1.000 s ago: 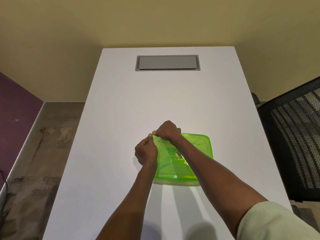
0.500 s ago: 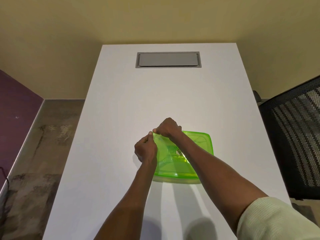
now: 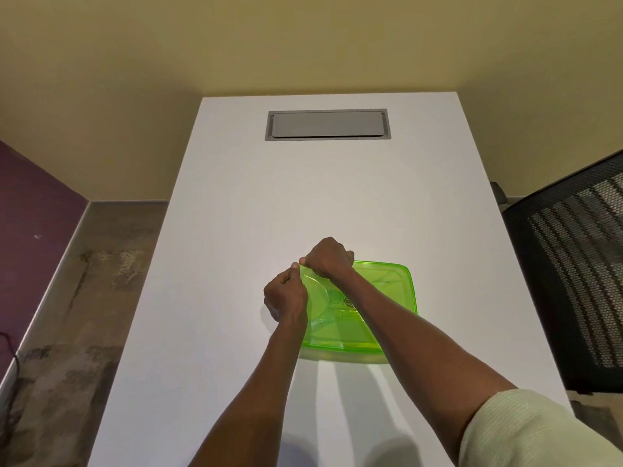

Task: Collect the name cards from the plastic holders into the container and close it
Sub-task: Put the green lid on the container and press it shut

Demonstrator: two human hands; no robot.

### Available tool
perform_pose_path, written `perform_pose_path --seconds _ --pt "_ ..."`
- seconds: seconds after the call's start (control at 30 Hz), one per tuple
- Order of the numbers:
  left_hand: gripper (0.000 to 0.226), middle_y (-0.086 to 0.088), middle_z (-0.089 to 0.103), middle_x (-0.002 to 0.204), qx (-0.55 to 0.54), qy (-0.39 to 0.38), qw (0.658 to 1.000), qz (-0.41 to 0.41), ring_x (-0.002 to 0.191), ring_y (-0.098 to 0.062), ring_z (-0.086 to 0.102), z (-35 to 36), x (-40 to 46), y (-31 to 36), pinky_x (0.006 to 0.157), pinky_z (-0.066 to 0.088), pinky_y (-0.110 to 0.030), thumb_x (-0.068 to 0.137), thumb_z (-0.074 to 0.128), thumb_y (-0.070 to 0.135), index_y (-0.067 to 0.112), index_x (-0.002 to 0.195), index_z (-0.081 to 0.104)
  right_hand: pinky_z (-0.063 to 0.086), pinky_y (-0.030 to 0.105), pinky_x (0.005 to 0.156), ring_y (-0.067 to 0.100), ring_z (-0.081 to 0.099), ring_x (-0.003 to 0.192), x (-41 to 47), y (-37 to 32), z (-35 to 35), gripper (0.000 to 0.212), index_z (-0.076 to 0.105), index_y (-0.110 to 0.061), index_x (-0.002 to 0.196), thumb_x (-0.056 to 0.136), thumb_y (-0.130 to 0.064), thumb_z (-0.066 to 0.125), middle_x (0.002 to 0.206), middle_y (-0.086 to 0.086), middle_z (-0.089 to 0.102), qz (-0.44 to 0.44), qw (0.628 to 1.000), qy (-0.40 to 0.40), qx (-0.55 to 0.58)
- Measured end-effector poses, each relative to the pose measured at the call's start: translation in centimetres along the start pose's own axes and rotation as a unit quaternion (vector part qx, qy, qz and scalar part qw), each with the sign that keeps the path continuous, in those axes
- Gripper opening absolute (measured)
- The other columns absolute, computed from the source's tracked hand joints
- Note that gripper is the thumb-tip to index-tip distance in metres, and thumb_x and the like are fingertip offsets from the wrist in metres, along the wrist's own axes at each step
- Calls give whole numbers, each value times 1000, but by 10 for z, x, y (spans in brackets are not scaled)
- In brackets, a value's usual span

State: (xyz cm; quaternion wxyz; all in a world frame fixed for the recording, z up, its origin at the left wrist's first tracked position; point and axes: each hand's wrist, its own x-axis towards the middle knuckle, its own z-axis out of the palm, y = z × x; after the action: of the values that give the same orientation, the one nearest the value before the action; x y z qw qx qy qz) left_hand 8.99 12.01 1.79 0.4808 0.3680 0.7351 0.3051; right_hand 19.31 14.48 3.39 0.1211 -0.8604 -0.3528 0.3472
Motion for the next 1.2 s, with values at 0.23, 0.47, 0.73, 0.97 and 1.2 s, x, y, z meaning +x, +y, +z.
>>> perform_pose_path --seconds 0.23,0.47,0.73,0.97,1.2 --pt "24 2 73 79 -27 -78 995 -48 73 -19 64 -12 7 3 77 55 -35 78 73 41 18 75 76 49 39 90 27 63 102 -19 14 -2 25 76 -16 91 81 -38 70 100 5 74 -115 990 49 60" --pt "15 -4 60 65 -26 -194 976 -91 54 -18 50 -50 10 0 49 39 -23 76 77 26 14 69 71 43 40 91 30 52 107 -62 22 9 29 70 -9 108 83 -24 68 111 11 63 -249 961 121 -9" --pt "14 -10 72 78 -34 -248 958 -138 57 -12 65 -94 -10 -39 53 55 -21 79 74 12 3 90 74 48 43 66 31 54 85 -148 48 49 17 68 -6 84 87 -20 58 87 13 57 -306 937 130 -103" --pt "15 -21 70 85 -57 -227 966 -105 73 -25 66 -100 -26 -46 64 61 -27 81 69 -3 -8 96 71 45 33 51 22 54 63 -178 48 67 15 65 -14 71 69 -2 58 68 5 56 -378 864 184 -276" --pt "14 -7 74 75 86 -165 982 -21 63 -14 66 -95 -30 -50 52 49 -17 81 67 8 11 89 78 40 32 54 22 52 65 -174 53 86 29 67 -7 74 73 1 39 70 5 54 -413 814 178 -369"
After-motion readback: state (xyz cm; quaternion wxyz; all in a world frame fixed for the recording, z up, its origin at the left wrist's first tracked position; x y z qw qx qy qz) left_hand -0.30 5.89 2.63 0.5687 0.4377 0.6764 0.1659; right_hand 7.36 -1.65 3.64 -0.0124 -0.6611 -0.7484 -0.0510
